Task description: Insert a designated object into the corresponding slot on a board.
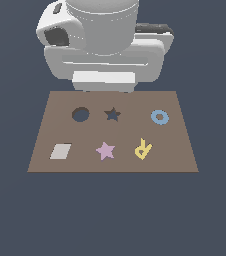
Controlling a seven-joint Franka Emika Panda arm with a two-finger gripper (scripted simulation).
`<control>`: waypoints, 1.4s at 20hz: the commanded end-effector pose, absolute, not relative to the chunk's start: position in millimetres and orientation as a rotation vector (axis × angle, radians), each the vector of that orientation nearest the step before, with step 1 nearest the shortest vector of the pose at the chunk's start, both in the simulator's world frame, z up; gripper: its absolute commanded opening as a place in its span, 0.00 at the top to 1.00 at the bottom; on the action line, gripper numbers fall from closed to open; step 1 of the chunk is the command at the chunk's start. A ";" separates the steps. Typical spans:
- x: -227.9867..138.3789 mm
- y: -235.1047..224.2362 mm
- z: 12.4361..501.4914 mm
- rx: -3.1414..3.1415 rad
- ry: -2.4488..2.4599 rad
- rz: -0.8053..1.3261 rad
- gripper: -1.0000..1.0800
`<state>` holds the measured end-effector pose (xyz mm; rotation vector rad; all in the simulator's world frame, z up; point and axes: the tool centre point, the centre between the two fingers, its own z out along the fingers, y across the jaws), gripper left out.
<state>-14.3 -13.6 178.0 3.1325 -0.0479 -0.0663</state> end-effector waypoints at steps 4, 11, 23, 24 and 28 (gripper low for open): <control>-13.9 -13.3 177.5 3.132 -0.057 -0.066 0.04; -10.0 -10.5 171.8 3.130 -0.148 -0.064 0.04; 9.0 -1.1 146.8 3.087 -0.543 -0.052 0.04; 11.5 -0.3 143.8 3.078 -0.590 -0.051 0.04; 23.0 2.2 130.2 3.030 -0.803 -0.044 0.04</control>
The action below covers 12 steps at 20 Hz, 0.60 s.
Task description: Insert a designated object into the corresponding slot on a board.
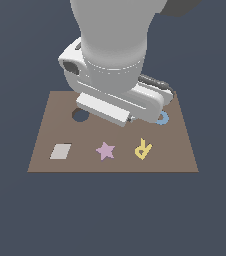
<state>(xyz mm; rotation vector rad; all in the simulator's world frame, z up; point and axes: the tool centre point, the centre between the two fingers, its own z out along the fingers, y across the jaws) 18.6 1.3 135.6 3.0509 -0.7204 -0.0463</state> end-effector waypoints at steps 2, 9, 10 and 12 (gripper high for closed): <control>29.6 2.8 122.6 2.997 -0.921 -0.040 0.04; 53.7 0.5 95.6 2.841 -1.330 -0.025 0.04; 56.8 -0.4 92.0 2.816 -1.383 -0.023 0.04; 62.7 -2.4 85.3 2.767 -1.481 -0.019 0.04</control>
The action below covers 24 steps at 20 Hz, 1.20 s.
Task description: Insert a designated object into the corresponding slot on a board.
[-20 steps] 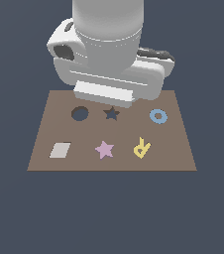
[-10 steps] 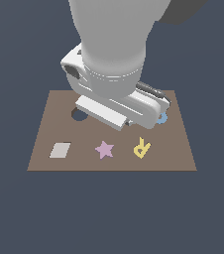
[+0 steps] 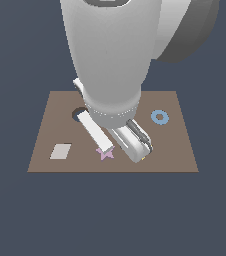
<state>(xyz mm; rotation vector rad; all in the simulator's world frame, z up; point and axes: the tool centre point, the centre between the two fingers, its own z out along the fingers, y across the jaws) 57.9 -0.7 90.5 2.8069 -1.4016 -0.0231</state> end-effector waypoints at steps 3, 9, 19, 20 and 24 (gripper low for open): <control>70.4 -5.8 76.4 2.694 -1.611 -0.014 0.04; 81.8 -12.9 62.3 2.567 -1.809 -0.006 0.04; 90.5 -20.8 50.6 2.448 -1.968 0.000 0.04; 90.8 -21.1 50.3 2.445 -1.973 0.000 0.04; 90.5 -21.1 49.8 2.446 -1.971 0.000 0.04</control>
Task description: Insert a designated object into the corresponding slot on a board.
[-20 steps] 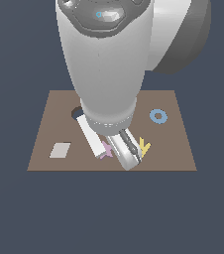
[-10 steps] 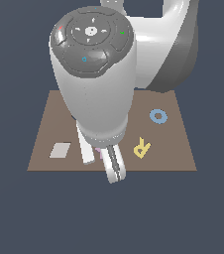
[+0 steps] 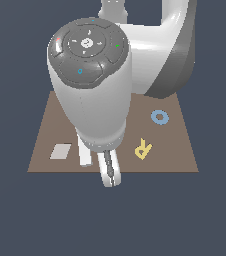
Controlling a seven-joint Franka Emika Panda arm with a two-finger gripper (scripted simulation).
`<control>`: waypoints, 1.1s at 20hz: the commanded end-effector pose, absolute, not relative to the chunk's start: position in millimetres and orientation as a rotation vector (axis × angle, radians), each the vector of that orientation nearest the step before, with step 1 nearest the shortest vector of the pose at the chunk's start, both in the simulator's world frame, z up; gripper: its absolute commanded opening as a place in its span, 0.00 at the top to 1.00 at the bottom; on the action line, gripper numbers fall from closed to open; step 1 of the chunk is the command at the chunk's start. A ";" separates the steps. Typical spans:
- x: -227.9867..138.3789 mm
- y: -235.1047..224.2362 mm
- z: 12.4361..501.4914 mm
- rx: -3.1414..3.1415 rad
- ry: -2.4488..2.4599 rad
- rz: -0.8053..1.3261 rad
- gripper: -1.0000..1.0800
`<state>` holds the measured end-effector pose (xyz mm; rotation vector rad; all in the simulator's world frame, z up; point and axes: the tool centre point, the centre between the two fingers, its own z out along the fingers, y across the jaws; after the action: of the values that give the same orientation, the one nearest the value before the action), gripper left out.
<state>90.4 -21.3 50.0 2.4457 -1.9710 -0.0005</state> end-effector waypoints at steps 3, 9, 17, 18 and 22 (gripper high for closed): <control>90.6 -21.3 43.7 2.444 -1.973 0.000 0.04; 90.5 -21.7 29.9 2.441 -1.978 0.000 0.04; 90.5 -21.7 29.9 2.441 -1.978 0.000 1.00; 90.5 -21.7 29.9 2.441 -1.978 0.000 1.00; 90.8 -21.6 32.8 2.441 -1.978 0.000 1.00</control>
<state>90.4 -21.7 31.0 2.4408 -1.9778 -0.0005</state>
